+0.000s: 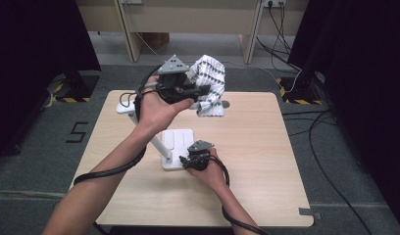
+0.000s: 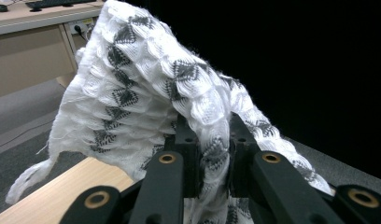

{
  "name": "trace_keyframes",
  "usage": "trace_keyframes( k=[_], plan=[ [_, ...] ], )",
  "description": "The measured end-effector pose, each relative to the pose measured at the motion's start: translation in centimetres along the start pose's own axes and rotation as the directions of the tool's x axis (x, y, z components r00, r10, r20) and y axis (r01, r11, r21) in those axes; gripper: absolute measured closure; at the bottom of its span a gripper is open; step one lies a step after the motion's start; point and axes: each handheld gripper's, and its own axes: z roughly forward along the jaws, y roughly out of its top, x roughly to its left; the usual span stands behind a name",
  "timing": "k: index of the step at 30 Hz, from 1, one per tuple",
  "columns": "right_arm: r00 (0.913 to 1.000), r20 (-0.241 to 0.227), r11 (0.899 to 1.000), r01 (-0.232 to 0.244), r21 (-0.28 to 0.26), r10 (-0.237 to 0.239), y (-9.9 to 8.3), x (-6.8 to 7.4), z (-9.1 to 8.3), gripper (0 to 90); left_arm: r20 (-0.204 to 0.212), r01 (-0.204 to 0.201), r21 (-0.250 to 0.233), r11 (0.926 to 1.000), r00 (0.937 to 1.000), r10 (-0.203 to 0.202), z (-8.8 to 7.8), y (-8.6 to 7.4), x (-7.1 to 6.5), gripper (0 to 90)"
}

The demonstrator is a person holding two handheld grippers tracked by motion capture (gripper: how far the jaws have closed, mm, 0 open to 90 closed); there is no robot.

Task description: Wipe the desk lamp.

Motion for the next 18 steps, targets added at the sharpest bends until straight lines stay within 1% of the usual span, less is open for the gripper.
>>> trace_keyframes(
  k=[13, 18],
  plan=[
    [0.9998, 0.016, 1.0, -0.011, 0.003, 0.011, 0.0, 0.2, 0.0, 51.9, 0.037, -0.013, 0.009, 0.9999, 0.9993, 0.012, 1.3, 0.8, -1.1, 78.6],
    [0.9998, 0.015, 1.0, -0.012, 0.003, 0.012, 0.0, 0.2, 0.0, 51.9, 0.051, -0.009, 0.015, 0.9998, 0.9987, 0.008, 1.9, 0.9, -1.4, 78.6]
  ],
)
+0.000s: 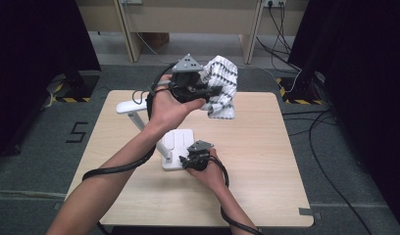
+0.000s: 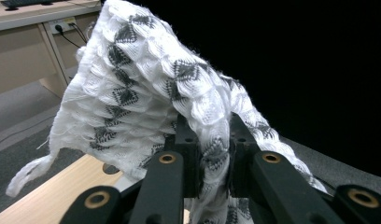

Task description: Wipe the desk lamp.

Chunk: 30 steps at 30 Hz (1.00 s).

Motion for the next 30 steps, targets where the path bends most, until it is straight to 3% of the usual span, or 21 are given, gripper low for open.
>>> trace_keyframes(
  k=[16, 30],
  plan=[
    [1.0, 0.001, 1.0, 0.004, 0.0, -0.004, 0.0, 0.0, 0.0, 51.9, 0.008, -0.023, 0.043, 0.9988, 0.9997, 0.023, 2.1, -1.0, -2.1, 78.7],
    [1.0, 0.001, 1.0, 0.001, -0.002, -0.001, 0.0, 0.0, 0.0, 51.9, -0.026, -0.034, 0.019, 0.9992, 0.9991, 0.035, 0.7, -2.5, -2.7, 78.8]
  ],
)
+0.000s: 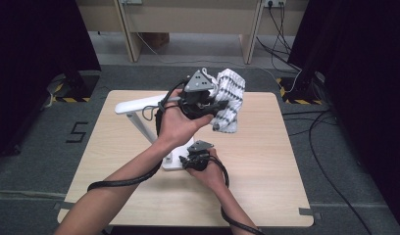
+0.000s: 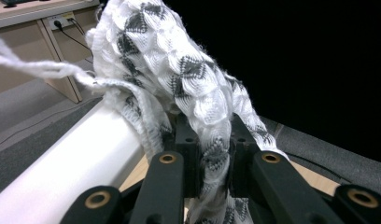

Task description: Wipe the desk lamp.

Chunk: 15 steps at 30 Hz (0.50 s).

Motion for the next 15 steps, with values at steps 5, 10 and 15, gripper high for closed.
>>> trace_keyframes(
  k=[5, 10, 15],
  plan=[
    [1.0, 0.001, 1.0, 0.004, -0.003, -0.004, 0.01, 0.0, 0.03, 51.9, -0.012, 0.004, 0.007, 1.0, 0.9999, -0.004, 0.1, -0.44, 0.06, 78.9],
    [1.0, 0.0, 1.0, 0.004, 0.0, -0.004, 0.03, 0.0, 0.03, 51.9, -0.019, -0.004, 0.015, 0.9999, 0.9998, 0.004, 0.32, -0.64, -0.2, 78.9],
    [1.0, -0.001, 1.0, 0.003, 0.002, -0.003, 0.04, 0.0, 0.02, 51.9, -0.02, 0.004, 0.029, 0.9996, 0.9998, -0.003, 0.93, -0.67, -0.28, 78.9]
  ],
)
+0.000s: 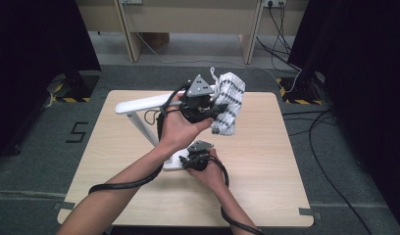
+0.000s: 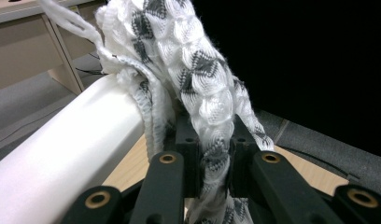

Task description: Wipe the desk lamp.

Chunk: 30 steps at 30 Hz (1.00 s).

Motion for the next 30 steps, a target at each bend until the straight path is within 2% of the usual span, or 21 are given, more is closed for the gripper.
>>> trace_keyframes(
  k=[12, 18, 30],
  plan=[
    [1.0, -0.001, 1.0, 0.003, 0.001, -0.003, 0.0, 0.0, 0.0, 51.9, -0.01, -0.005, 0.02, 0.9998, 0.9999, 0.005, 0.5, -0.6, -0.1, 78.9],
    [1.0, -0.001, 1.0, 0.002, 0.0, -0.002, 0.0, 0.0, 0.0, 51.9, -0.018, 0.005, 0.02, 0.9998, 0.9998, -0.005, 0.5, -0.9, 0.1, 78.9],
    [1.0, -0.001, 1.0, 0.001, -0.005, -0.001, 0.0, 0.0, 0.0, 51.9, -0.016, 0.004, 0.003, 1.0, 0.9999, -0.004, -1.3, -1.7, 0.5, 78.9]
  ],
)
